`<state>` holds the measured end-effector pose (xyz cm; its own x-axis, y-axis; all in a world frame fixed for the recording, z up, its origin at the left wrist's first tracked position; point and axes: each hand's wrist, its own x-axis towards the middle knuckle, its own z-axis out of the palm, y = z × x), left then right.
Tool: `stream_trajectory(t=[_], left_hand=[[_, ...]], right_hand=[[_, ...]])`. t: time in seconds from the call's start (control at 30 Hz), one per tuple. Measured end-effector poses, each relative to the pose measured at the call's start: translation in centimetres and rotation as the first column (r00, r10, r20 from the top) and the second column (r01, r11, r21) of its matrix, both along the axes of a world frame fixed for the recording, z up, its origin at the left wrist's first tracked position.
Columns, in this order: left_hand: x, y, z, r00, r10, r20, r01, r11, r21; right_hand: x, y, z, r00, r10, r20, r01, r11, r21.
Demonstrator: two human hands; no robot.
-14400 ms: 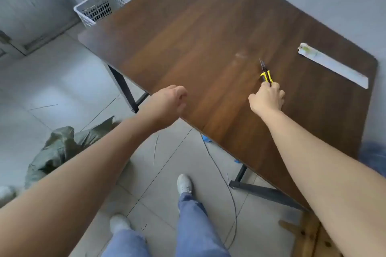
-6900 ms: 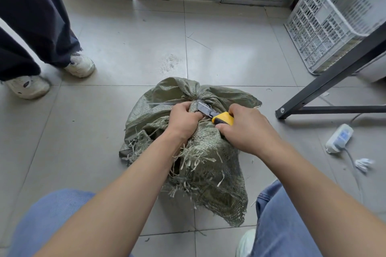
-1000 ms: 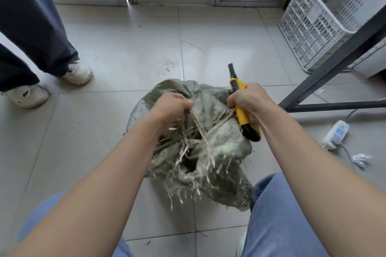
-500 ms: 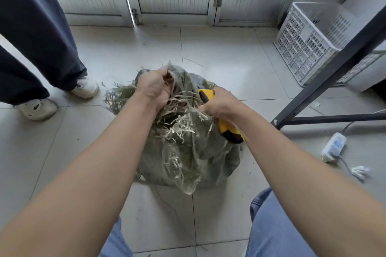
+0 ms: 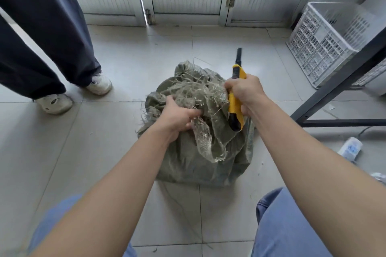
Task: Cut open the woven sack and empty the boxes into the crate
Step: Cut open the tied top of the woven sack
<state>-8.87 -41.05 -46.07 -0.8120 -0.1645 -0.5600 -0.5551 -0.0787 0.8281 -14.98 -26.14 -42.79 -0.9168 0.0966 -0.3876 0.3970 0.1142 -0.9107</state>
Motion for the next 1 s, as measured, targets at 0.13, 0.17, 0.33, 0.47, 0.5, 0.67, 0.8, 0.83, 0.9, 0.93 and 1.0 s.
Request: stream_trajectory(t=[0.13,0.17,0.33,0.47,0.5,0.67,0.8,0.83,0.9,0.93,1.0], left_hand=[[-1.9,0.8,0.8,0.977,0.083,-0.196,-0.109,0.986,-0.126],[-2.3,0.7,1.6,0.964,0.105,-0.245,-0.146,0.977,-0.153],[-3.8,0.5,6.9,0.866,0.199,-0.458,-0.076,0.959,0.273],[-3.7,-1.4,8.2,0.714,0.176,-0.677,-0.350,0.928,-0.127],[-3.7,-2.1,7.8,0.690,0.208,-0.693,-0.481,0.848,-0.224],[-3.5,-2.7,5.8,0.896,0.223,-0.385,-0.280,0.955,-0.099],[-3.5,-2.0,4.8,0.943,-0.268,-0.196,0.266,0.963,-0.037],[-3.4,-1.7,4.5,0.931,-0.306,-0.198,0.289,0.951,-0.112],[-3.7,-1.5,3.8,0.925,-0.311,-0.216,0.273,0.943,-0.191],[-3.7,-1.3,3.7,0.924,-0.310,-0.224,0.266,0.942,-0.206],[-3.7,-1.2,3.5,0.927,-0.304,-0.220,0.255,0.941,-0.224]], right_hand=[[1.4,-0.4,0.8,0.952,0.282,-0.114,-0.268,0.955,0.127],[1.6,-0.6,1.1,0.938,0.315,-0.142,-0.288,0.940,0.180],[0.6,-1.8,2.1,0.913,0.372,-0.168,-0.354,0.926,0.128],[-1.0,-0.3,4.1,0.982,0.179,-0.058,-0.180,0.983,-0.018],[-1.3,0.5,4.7,0.983,0.183,0.007,-0.182,0.981,-0.064],[-2.4,3.8,5.9,0.925,0.326,0.197,-0.320,0.945,-0.062],[-2.6,4.6,5.7,0.906,0.313,0.285,-0.338,0.940,0.043],[-2.6,4.7,5.5,0.910,0.297,0.291,-0.343,0.931,0.123],[-2.6,5.2,5.3,0.934,0.247,0.257,-0.335,0.853,0.399],[-2.5,5.5,5.5,0.946,0.234,0.222,-0.321,0.762,0.563],[-2.6,5.7,6.7,0.971,0.215,0.104,-0.226,0.685,0.692]])
